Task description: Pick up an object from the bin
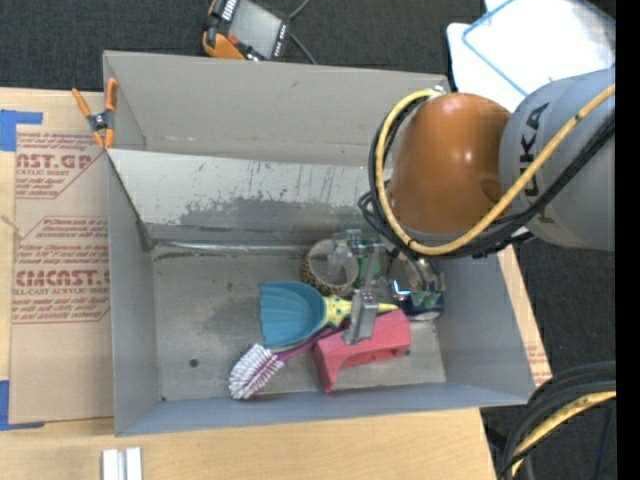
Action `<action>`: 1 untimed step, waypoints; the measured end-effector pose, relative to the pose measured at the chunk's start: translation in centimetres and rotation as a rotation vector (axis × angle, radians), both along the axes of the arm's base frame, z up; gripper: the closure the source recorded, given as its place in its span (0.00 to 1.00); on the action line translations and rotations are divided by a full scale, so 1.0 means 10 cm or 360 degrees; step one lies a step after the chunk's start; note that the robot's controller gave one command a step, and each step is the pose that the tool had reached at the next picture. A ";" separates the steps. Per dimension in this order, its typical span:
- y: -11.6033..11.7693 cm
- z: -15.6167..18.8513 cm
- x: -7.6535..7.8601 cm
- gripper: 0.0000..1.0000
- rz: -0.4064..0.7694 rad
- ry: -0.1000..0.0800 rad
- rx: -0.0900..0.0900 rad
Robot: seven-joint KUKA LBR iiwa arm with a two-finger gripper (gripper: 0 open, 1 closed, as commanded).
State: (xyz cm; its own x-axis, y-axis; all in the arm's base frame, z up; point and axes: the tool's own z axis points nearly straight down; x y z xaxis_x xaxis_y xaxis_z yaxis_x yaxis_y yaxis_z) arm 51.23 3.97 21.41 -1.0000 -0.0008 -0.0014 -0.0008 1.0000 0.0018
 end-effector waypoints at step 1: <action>0.00 0.00 0.00 0.00 0.0000 0.0000 0.0000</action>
Offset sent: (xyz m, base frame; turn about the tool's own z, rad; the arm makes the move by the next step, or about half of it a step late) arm -0.0258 -0.0092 -0.0979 -0.1012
